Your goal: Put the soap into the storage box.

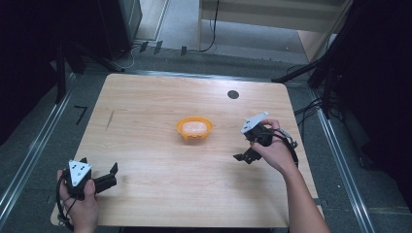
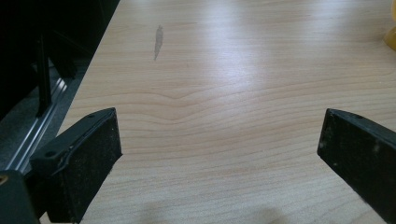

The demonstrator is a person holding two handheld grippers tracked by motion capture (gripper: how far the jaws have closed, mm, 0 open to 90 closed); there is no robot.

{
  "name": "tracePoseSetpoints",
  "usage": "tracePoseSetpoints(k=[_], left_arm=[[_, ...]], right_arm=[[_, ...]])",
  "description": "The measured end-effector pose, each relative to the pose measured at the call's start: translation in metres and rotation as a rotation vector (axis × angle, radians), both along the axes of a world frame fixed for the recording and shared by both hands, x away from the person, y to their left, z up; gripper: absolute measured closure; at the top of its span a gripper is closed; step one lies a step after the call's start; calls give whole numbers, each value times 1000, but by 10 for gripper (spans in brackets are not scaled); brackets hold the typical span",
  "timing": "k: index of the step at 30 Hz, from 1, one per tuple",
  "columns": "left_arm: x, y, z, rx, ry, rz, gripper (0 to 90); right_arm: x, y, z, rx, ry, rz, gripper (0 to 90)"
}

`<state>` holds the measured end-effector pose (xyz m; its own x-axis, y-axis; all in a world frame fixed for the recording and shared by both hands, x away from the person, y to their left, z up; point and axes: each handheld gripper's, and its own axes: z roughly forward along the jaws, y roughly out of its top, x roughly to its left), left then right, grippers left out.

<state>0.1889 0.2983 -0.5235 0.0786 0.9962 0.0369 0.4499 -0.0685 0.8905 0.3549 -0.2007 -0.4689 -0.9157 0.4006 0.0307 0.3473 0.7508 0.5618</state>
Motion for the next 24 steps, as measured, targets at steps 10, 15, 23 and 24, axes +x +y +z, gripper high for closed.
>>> tracePoseSetpoints(k=[10,15,23,24], left_arm=[[0,-1,0,5,1,-1,0],[0,0,0,2,1,1,0],[0,0,0,0,-2,-1,0],[0,0,0,0,-2,-1,0]], right_arm=[[-21,-27,-14,28,9,-46,0],[-32,-38,-20,45,12,-68,0],[-49,-53,-29,69,10,-93,0],[-49,-53,-29,69,10,-93,0]])
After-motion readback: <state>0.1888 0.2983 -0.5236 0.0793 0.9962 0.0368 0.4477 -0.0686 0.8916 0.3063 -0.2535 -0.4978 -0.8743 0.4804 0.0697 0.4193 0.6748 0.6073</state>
